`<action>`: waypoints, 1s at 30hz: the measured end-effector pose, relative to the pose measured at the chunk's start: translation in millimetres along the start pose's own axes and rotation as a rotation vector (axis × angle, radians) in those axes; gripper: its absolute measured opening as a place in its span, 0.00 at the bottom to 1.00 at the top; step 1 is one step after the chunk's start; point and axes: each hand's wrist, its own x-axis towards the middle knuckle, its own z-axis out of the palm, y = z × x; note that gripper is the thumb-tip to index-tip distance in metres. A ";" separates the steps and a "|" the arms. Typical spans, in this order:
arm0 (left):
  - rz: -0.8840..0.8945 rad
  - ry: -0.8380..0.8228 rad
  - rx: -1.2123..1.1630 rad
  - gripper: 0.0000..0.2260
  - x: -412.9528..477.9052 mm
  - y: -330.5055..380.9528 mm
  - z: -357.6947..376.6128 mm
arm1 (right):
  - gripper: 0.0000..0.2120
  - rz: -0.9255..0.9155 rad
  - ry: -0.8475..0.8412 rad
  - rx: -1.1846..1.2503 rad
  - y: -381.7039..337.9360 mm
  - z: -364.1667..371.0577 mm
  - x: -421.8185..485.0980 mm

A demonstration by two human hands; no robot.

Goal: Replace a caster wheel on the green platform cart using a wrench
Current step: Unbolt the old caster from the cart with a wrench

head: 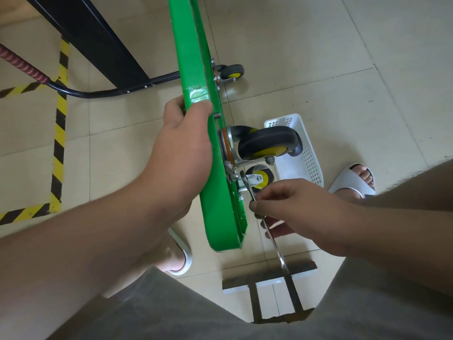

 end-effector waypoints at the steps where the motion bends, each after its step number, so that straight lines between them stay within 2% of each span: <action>1: -0.001 0.001 -0.002 0.10 0.2 -0.2 -0.1 | 0.05 -0.006 -0.008 0.020 -1.6 1.1 -3.1; 14: 0.002 -0.015 0.010 0.11 1.0 -1.7 -0.7 | 0.06 0.005 -0.081 0.058 -5.9 12.8 2.0; 20: 0.009 -0.004 0.008 0.10 1.1 -0.7 -1.2 | 0.07 -0.038 0.012 -0.016 0.1 8.9 25.5; 30: 0.010 -0.005 0.016 0.11 -1.2 1.6 -1.0 | 0.11 -0.058 0.026 -0.015 -9.5 4.1 47.3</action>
